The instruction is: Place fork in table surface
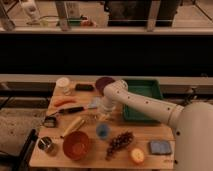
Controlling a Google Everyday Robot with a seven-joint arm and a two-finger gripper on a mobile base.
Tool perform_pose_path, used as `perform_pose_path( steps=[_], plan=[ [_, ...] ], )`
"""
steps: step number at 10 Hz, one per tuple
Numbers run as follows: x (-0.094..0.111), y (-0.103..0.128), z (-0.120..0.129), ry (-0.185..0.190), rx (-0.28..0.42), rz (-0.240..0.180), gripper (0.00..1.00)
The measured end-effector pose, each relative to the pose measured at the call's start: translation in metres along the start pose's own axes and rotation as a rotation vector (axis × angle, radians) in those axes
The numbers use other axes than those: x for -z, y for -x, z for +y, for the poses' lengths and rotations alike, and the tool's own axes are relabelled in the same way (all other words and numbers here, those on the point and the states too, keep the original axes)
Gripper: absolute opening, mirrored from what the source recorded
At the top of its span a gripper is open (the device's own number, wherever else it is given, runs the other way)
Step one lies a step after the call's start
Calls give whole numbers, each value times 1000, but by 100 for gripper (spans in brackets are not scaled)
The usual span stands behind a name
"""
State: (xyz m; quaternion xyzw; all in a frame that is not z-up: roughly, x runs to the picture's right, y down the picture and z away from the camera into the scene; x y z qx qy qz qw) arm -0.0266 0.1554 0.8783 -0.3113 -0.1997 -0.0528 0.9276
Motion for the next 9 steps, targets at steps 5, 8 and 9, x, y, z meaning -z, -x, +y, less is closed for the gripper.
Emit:
perform_pose_path(
  steps=[5,8,9],
  plan=[
    [-4,-3,-1,3,-2,-20,48],
    [-5,-6,-1,8,-9,-41,25],
    [-4,-9,-1,6,-15,-48,14]
  ],
)
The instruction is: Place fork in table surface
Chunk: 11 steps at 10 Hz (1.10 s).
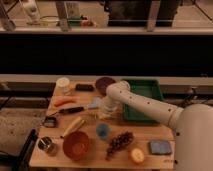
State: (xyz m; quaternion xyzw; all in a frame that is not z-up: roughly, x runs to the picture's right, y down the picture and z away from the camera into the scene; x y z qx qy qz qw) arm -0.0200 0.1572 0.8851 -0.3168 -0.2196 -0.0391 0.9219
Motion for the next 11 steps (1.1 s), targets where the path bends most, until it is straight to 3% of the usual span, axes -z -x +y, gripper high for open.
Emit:
perform_pose_path(
  steps=[2,6,11],
  plan=[
    [0,0,0,0,-2,-10,1],
    [2,0,1,-1,-1,-2,0],
    [22,9,-1,-51,-11,21,0]
  ],
)
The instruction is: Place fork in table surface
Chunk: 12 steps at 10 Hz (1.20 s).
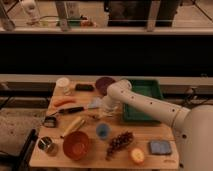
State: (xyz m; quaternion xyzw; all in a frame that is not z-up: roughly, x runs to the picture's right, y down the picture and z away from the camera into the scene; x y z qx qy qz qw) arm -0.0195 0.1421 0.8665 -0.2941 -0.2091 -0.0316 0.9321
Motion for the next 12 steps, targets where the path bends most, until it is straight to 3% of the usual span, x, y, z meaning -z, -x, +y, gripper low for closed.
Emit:
perform_pose_path(
  steps=[5,7,12],
  plan=[
    [23,9,-2,-50,14,69,0],
    [31,16,-3,-65,32,114,0],
    [45,28,-1,-85,63,206,0]
  ],
)
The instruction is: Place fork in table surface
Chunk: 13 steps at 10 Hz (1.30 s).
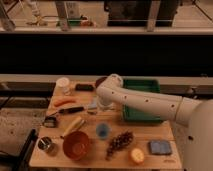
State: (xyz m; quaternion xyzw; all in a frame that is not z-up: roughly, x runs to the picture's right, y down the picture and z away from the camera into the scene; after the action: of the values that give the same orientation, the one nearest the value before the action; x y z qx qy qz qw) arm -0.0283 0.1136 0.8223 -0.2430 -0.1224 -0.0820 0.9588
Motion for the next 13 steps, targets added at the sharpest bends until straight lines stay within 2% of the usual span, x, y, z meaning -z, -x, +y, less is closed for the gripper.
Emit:
perform_pose_path(
  steps=[5,13],
  plan=[
    [12,1,-2,-21,10,15,0],
    [14,-3,-3,-25,4,19,0]
  ],
)
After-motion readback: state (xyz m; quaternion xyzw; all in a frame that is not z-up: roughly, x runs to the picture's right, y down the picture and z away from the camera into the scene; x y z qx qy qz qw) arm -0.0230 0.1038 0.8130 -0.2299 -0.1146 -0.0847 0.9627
